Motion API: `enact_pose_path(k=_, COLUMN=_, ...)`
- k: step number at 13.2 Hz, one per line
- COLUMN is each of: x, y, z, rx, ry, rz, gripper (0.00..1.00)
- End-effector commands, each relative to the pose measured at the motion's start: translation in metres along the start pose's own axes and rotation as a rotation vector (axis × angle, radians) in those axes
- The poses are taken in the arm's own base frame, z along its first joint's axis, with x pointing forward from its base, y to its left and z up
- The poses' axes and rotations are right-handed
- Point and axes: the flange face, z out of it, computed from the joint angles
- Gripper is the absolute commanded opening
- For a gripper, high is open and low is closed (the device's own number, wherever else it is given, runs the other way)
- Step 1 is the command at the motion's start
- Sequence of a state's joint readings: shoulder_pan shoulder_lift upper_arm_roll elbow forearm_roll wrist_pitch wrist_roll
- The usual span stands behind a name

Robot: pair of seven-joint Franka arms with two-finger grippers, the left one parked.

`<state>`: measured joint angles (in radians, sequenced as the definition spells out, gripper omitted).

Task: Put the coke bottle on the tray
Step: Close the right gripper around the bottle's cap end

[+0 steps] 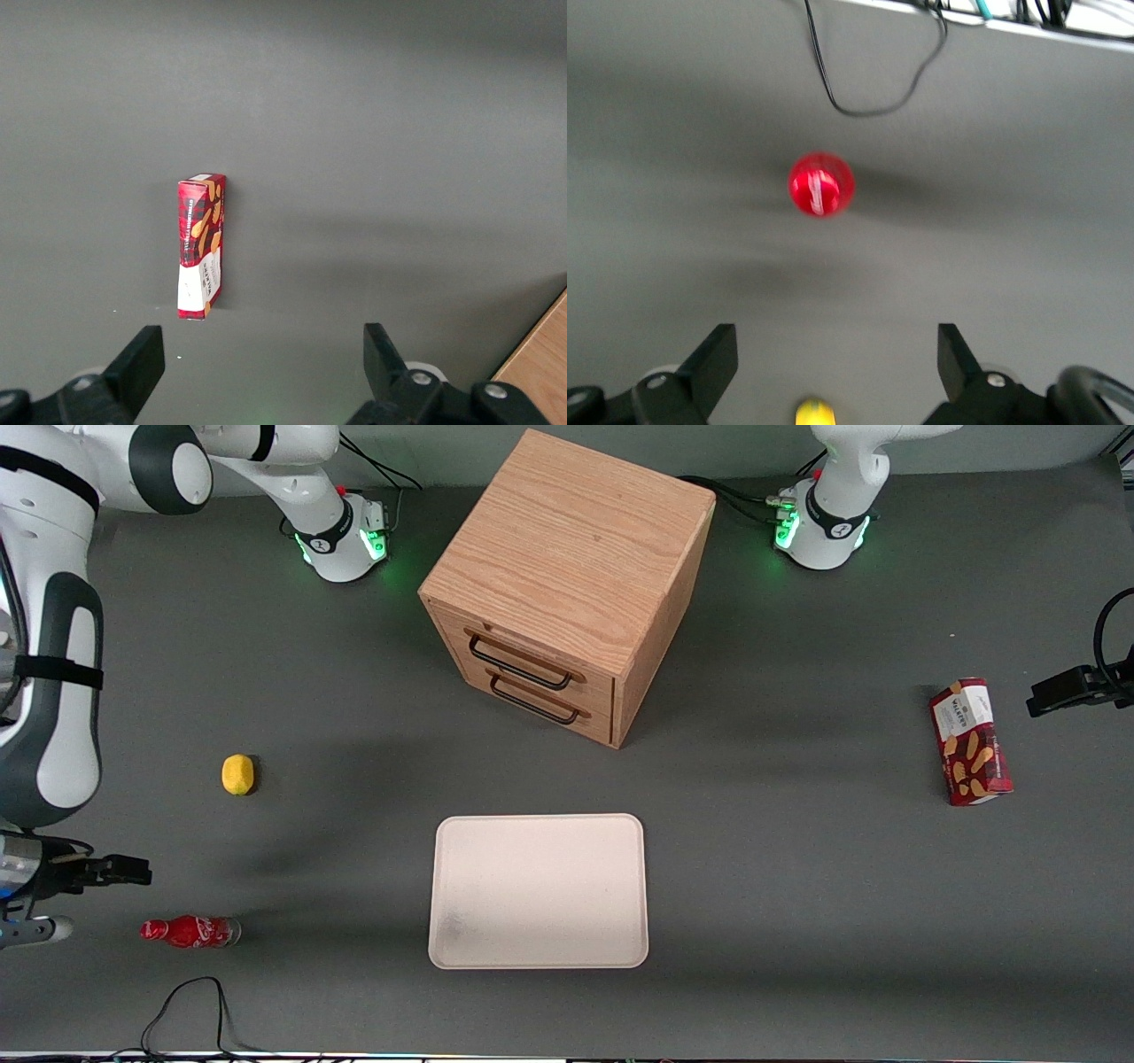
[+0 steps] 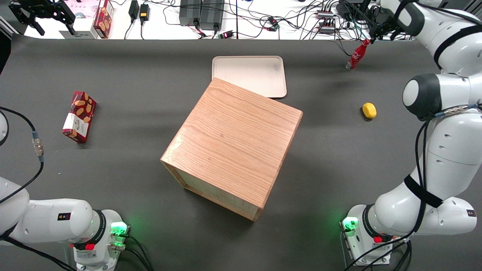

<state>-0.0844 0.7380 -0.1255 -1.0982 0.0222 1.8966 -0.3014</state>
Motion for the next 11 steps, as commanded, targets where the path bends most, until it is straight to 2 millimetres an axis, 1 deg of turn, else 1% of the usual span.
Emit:
enact_pose_path(k=1, x=0.021, y=-0.003, z=0.014, rx=0.009, ry=0.068, rz=-0.027, gripper=1.0)
enact_pose_path(k=2, x=0.026, y=-0.01, z=0.023, rx=0.016, ry=0.081, rz=-0.038, gripper=1.0)
enact_pose_path(k=3, x=0.029, y=-0.009, z=0.03, rx=0.017, ry=0.095, rz=-0.035, gripper=1.0)
enact_pose_path(k=4, x=0.032, y=-0.013, z=0.039, rx=0.024, ry=0.105, rz=-0.04, gripper=1.0)
enact_pose_path(k=6, x=0.033, y=-0.011, z=0.052, rx=0.027, ry=0.114, rz=-0.04, gripper=1.0)
enact_pose_path(k=9, x=0.032, y=-0.006, z=0.058, rx=0.034, ry=0.11, rz=-0.078, gripper=0.99)
enact_pose_path(k=10, x=0.029, y=0.003, z=0.06, rx=0.034, ry=0.109, rz=-0.072, gripper=0.98)
enact_pose_path(k=11, x=0.029, y=0.004, z=0.061, rx=0.035, ry=0.109, rz=-0.071, gripper=0.95)
